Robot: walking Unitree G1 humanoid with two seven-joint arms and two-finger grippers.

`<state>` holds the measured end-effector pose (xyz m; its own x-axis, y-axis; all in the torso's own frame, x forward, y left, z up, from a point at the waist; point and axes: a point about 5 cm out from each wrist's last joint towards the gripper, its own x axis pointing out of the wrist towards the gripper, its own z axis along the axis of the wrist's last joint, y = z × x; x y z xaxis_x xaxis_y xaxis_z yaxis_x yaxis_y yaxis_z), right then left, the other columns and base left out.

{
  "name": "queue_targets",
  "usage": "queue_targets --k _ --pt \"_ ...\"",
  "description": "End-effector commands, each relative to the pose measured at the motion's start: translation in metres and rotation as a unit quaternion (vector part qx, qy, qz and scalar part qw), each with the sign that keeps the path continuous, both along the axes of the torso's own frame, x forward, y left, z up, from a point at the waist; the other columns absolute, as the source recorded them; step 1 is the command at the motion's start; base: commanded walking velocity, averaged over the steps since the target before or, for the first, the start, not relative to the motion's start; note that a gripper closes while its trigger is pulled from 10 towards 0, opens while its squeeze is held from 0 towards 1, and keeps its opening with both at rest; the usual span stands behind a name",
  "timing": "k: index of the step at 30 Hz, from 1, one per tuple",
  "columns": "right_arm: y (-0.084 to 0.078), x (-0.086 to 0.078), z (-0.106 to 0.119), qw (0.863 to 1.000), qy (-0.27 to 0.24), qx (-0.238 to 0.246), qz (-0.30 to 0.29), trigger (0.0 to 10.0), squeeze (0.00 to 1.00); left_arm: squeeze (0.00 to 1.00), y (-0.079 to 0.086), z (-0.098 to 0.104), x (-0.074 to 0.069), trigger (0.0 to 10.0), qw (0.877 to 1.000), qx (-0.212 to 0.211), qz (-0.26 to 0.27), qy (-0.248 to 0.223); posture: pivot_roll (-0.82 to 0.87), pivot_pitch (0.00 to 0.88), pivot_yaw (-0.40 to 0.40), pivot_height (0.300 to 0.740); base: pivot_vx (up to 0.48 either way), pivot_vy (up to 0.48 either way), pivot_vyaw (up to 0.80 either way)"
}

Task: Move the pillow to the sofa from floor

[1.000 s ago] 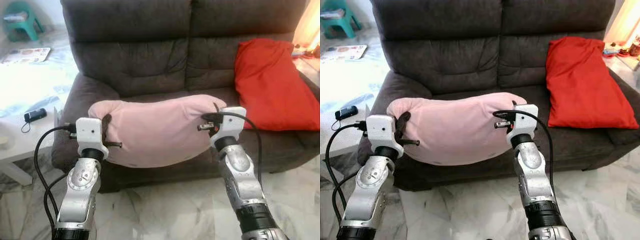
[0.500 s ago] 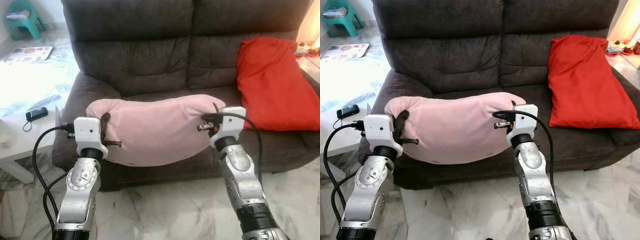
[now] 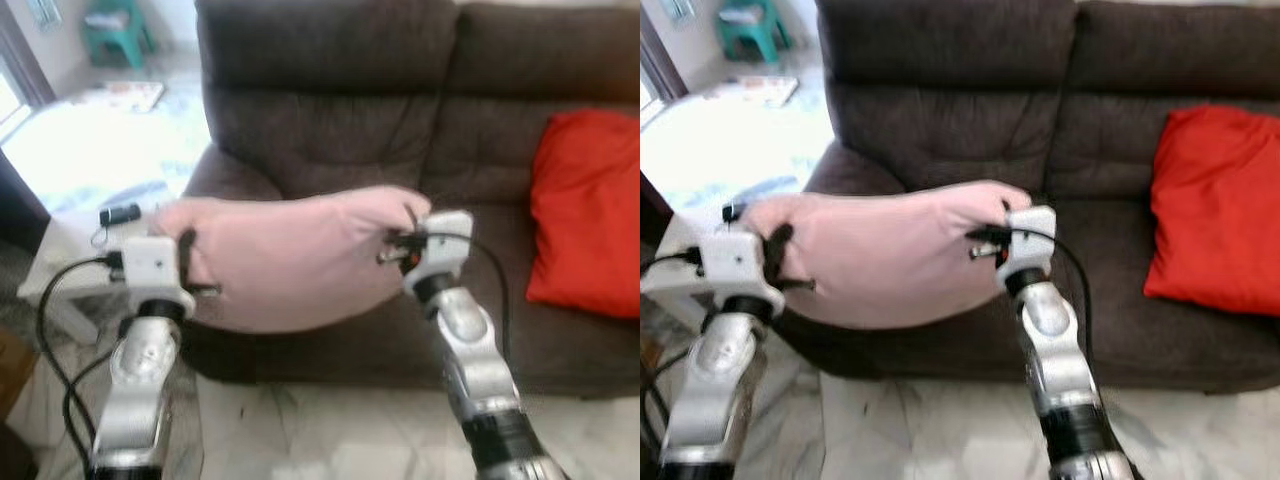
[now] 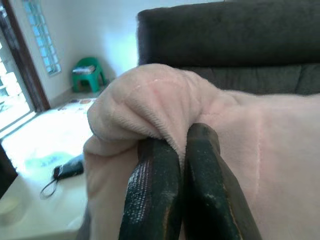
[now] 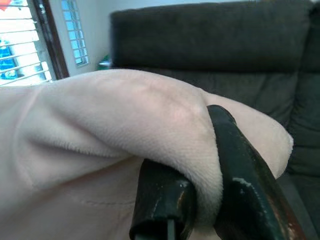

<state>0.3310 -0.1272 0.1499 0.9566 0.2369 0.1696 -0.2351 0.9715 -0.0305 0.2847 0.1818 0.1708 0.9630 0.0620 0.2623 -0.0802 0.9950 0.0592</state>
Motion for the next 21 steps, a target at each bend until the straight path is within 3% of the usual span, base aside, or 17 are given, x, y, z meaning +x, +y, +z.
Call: queue_targets --k 1,10,19,21 --pt "-0.010 0.001 0.020 0.999 -0.046 0.018 -0.018 10.0 0.00 0.00 -0.008 0.007 0.001 10.0 1.000 0.003 -0.016 -0.015 0.05 0.044 0.001 0.740 0.412 0.000 0.00" --pt "-0.007 0.002 0.024 0.998 -0.052 0.013 -0.013 10.0 0.00 0.00 -0.009 0.014 0.001 10.0 1.000 0.003 -0.017 -0.027 0.05 0.044 0.000 0.740 0.410 0.000 0.00" --pt "-0.003 -0.001 0.026 0.998 -0.063 0.016 0.006 10.0 0.00 0.00 -0.009 0.017 0.003 10.0 0.999 0.004 -0.019 -0.031 0.05 0.048 0.000 0.740 0.411 0.000 0.80" --pt "-0.003 -0.001 0.024 0.998 -0.057 0.022 0.005 10.0 0.00 0.00 -0.009 0.017 0.003 10.0 0.999 0.004 -0.019 -0.030 0.05 0.048 -0.001 0.740 0.412 0.000 0.00"
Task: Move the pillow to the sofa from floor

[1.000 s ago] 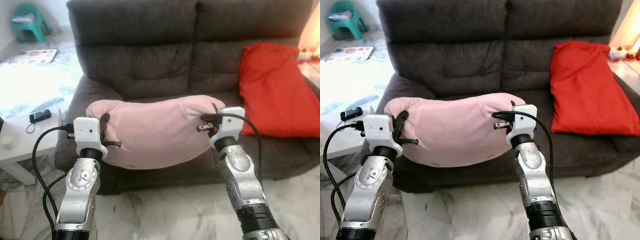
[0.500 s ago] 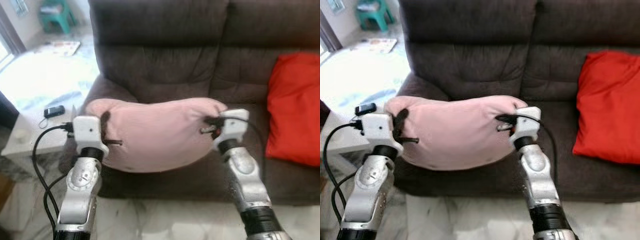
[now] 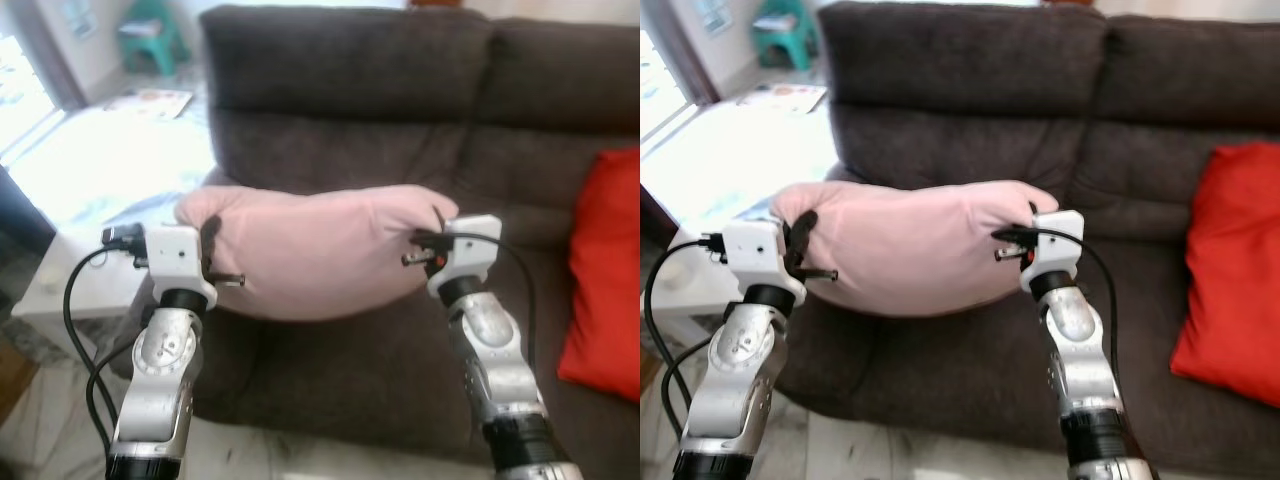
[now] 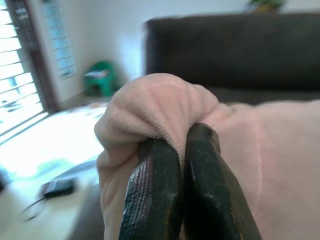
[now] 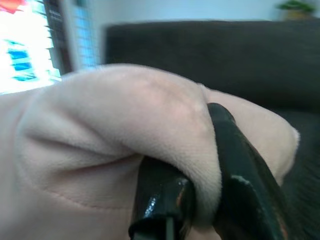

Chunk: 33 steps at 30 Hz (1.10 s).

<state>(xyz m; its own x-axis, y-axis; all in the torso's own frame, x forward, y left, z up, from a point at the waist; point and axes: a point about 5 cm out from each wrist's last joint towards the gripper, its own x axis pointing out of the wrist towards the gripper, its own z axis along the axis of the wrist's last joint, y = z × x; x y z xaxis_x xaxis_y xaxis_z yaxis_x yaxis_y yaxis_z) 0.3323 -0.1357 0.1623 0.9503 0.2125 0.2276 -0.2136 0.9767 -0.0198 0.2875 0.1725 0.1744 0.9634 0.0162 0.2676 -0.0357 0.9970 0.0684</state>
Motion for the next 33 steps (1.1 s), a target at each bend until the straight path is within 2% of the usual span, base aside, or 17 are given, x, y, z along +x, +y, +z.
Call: queue_targets --k 1,17,19,21,26,27,28,30,33 --pt "0.005 -0.002 0.012 0.999 -0.028 0.009 0.015 10.0 0.00 0.00 0.001 0.013 0.000 10.0 1.000 -0.001 0.003 -0.028 0.05 0.048 0.000 0.740 0.412 0.000 0.00" --pt "0.007 -0.002 0.010 0.999 -0.021 0.008 0.023 10.0 0.00 0.00 -0.002 0.012 0.000 10.0 1.000 -0.003 -0.002 -0.025 0.05 0.047 -0.002 0.740 0.413 0.000 0.00" --pt "0.009 -0.002 0.008 0.999 -0.015 0.003 0.029 10.0 0.00 0.00 -0.005 0.009 0.002 10.0 1.000 -0.006 -0.016 -0.014 0.05 0.046 -0.002 0.740 0.000 0.000 0.00" --pt "0.010 -0.002 0.006 0.999 -0.008 -0.005 0.034 10.0 0.00 0.00 -0.009 0.002 0.002 10.0 0.999 -0.029 -0.036 0.007 0.05 0.045 -0.002 0.740 0.000 0.000 0.00" --pt "0.007 0.001 0.004 0.999 -0.001 -0.015 0.030 10.0 0.00 0.00 -0.011 -0.009 0.003 10.0 0.996 -0.057 -0.045 0.048 0.05 0.042 -0.001 0.740 0.000 0.000 0.00" --pt "0.007 0.002 0.006 0.999 -0.005 -0.026 0.032 10.0 0.00 0.00 -0.011 -0.010 0.003 10.0 0.994 -0.077 -0.051 0.052 0.05 0.042 -0.001 0.740 0.000 0.000 0.00" --pt "0.007 0.002 0.006 0.999 -0.005 -0.026 0.032 10.0 0.00 0.00 -0.011 -0.010 0.003 10.0 0.994 -0.077 -0.051 0.052 0.05 0.042 -0.001 0.740 0.000 0.000 0.00" --pt "0.008 0.007 0.008 0.998 0.002 -0.060 0.032 10.0 0.00 0.00 -0.011 -0.009 0.003 10.0 0.990 -0.103 -0.074 0.062 0.05 0.041 -0.003 0.740 0.000 0.000 0.00" --pt "0.008 0.013 0.010 0.997 0.004 -0.067 0.036 10.0 0.00 0.00 -0.014 -0.006 0.004 10.0 0.986 -0.107 -0.103 0.069 0.05 0.039 -0.007 0.740 0.000 0.000 0.00"
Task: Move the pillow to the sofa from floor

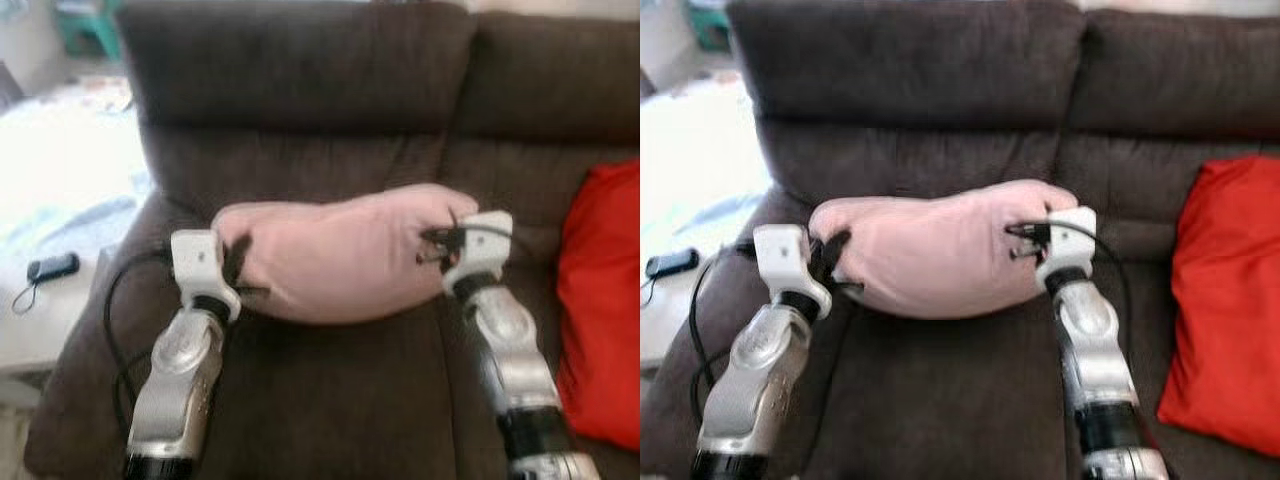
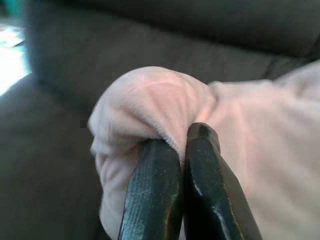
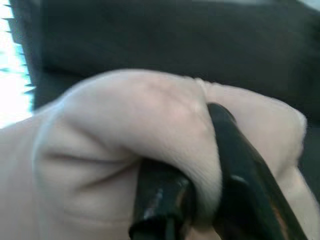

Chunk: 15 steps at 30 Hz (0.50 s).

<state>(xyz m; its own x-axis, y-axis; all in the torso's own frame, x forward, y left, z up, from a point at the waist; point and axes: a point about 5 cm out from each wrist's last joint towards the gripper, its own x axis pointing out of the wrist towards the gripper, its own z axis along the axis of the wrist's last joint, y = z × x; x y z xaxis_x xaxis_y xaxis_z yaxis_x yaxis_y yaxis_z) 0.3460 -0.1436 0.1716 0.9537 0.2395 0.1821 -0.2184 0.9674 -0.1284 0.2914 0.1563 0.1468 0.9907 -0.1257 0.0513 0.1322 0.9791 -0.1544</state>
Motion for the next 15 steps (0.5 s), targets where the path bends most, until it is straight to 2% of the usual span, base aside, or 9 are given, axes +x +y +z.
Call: queue_targets --k 1,5,9,10,15 --pt "0.016 0.001 0.002 0.999 -0.003 -0.012 0.037 10.0 0.00 0.00 0.002 0.022 0.000 10.0 0.999 -0.005 -0.019 -0.045 0.05 0.039 -0.009 0.740 0.000 0.000 0.00" --pt "0.022 0.011 0.011 0.998 -0.006 -0.038 0.052 10.0 0.00 0.00 0.005 0.026 -0.002 10.0 0.998 0.020 -0.047 -0.041 0.06 0.041 -0.015 0.740 0.000 0.000 0.00" --pt "0.028 0.021 0.018 0.996 -0.006 -0.057 0.073 10.0 0.00 0.00 0.004 0.028 -0.004 10.0 0.997 0.019 -0.070 -0.033 0.06 0.043 -0.019 0.740 0.000 0.000 0.00" --pt "0.033 0.027 0.018 0.993 0.008 -0.081 0.084 10.0 0.00 0.00 0.001 0.026 -0.007 10.0 0.995 0.020 -0.093 -0.023 0.06 0.043 -0.022 0.740 0.000 0.000 0.00" --pt "0.049 0.034 0.019 0.981 0.019 -0.136 0.136 10.0 0.00 0.00 -0.011 0.022 -0.015 10.0 0.988 0.015 -0.157 -0.008 0.07 0.044 -0.030 0.740 0.000 0.000 0.00"
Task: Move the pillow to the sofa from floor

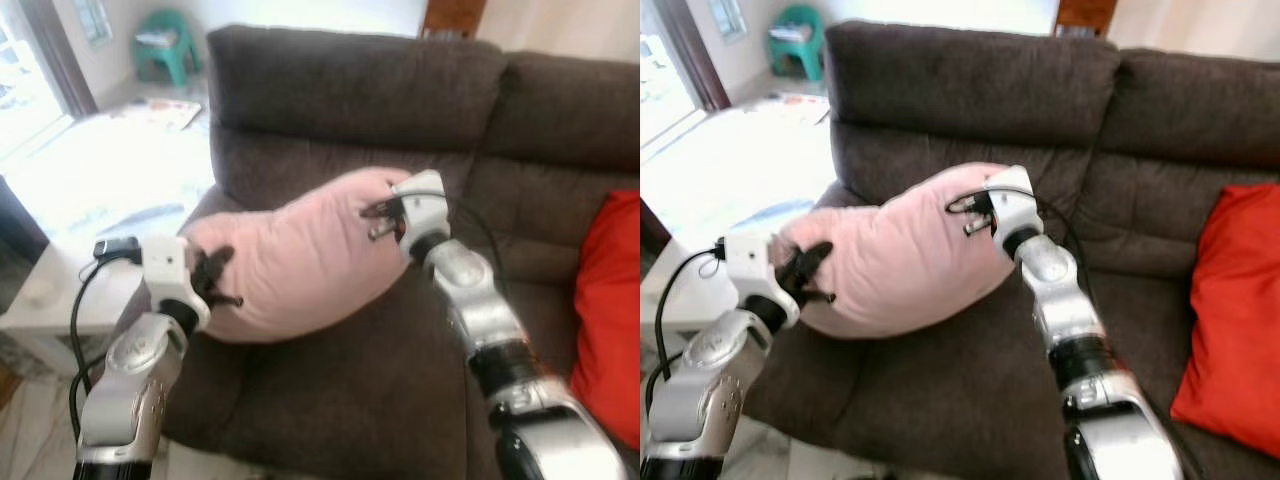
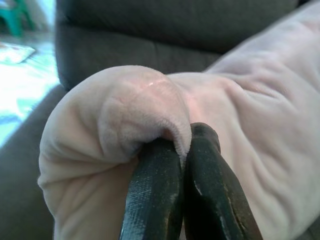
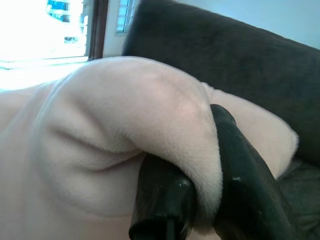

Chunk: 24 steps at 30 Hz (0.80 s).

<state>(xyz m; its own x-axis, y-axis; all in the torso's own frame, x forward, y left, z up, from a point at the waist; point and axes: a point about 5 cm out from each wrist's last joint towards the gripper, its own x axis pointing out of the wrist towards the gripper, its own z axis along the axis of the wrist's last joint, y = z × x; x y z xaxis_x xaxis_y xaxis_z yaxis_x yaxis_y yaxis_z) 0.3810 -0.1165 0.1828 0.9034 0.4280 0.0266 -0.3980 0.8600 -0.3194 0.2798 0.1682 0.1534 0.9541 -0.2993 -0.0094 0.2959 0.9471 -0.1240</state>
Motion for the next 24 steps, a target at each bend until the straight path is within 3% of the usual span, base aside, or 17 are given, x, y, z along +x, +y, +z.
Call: queue_targets --k 1,9,10,11,12,24 --pt "0.025 0.000 0.009 0.998 -0.015 -0.017 0.060 10.0 0.00 0.00 -0.025 0.015 -0.005 10.0 0.996 -0.013 -0.080 -0.029 0.07 0.044 -0.030 0.740 0.000 0.000 0.00" --pt "0.039 0.003 0.011 0.995 -0.008 -0.018 0.093 10.0 0.00 0.00 -0.032 0.010 -0.010 10.0 0.995 -0.013 -0.103 -0.016 0.07 0.046 -0.037 0.740 0.000 0.000 0.00" --pt "0.040 0.002 0.008 0.995 0.000 -0.016 0.096 10.0 0.56 0.00 -0.033 0.010 -0.010 10.0 0.994 -0.014 -0.104 -0.014 0.07 0.046 -0.037 0.740 0.000 0.000 0.00" --pt "0.040 0.002 0.008 0.995 0.000 -0.016 0.096 10.0 0.56 0.00 -0.033 0.010 -0.010 10.0 0.994 -0.014 -0.104 -0.014 0.07 0.046 -0.037 0.740 0.000 0.000 0.00" --pt "0.040 0.001 0.005 0.995 0.008 -0.010 0.097 10.0 1.00 0.00 -0.033 0.009 -0.011 10.0 0.994 -0.012 -0.105 -0.014 0.08 0.046 -0.037 0.740 0.000 0.000 0.00" --pt "0.036 0.003 0.000 0.995 0.007 -0.017 0.098 10.0 1.00 0.00 -0.034 0.004 -0.013 10.0 0.993 -0.010 -0.114 -0.001 0.08 0.038 -0.033 0.740 0.000 0.000 0.00"
